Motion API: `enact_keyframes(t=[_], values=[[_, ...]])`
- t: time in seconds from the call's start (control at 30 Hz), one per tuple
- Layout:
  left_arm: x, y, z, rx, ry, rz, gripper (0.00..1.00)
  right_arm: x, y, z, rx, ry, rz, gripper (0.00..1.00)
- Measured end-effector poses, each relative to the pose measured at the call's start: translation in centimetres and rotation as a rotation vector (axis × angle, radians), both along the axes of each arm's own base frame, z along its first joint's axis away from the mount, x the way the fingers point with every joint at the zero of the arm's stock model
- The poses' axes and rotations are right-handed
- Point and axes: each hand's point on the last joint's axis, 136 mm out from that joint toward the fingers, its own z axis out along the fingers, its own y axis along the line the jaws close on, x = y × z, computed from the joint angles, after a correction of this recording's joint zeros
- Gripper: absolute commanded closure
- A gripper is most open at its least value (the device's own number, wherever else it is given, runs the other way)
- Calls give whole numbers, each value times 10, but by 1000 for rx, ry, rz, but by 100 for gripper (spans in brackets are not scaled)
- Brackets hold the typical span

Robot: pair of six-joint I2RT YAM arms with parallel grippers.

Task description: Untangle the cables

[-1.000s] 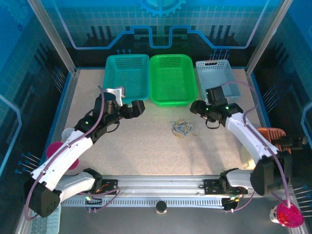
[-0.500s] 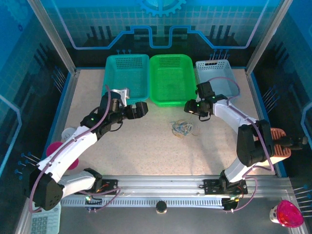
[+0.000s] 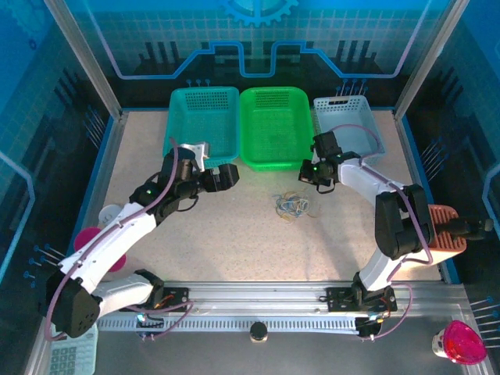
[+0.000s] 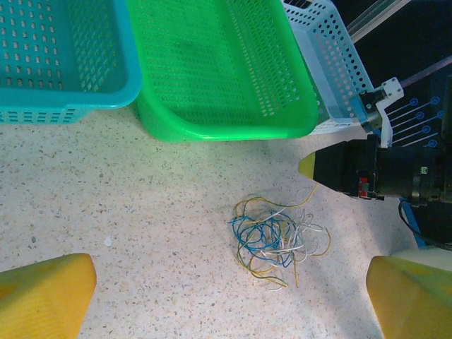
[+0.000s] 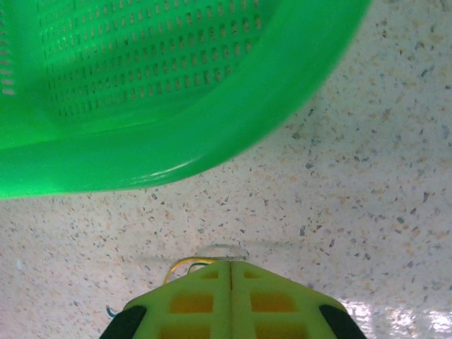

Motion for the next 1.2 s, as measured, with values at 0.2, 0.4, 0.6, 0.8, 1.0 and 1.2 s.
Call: enact_keyframes(t=[0.2, 0.4, 0.6, 0.8, 1.0, 1.2], values=[[-3, 0, 6, -10, -22, -3, 1, -6, 10, 17, 10, -41, 39, 100], [-6, -4, -9, -17, -13, -31, 1, -26, 47, 86, 59, -187, 144, 100], [-14, -23, -18, -23, -60, -122, 1, -36, 74, 147, 121, -312, 210, 100], [-25, -53, -7, -25, -167, -246, 1, -46, 91, 178, 169, -350, 247, 100], [-21, -79, -18, 4, -203, -319, 1, -57, 109, 213, 229, -398, 283, 100], [-11, -96, -15, 3, -238, -344, 1, -69, 113, 257, 297, -474, 286, 100]])
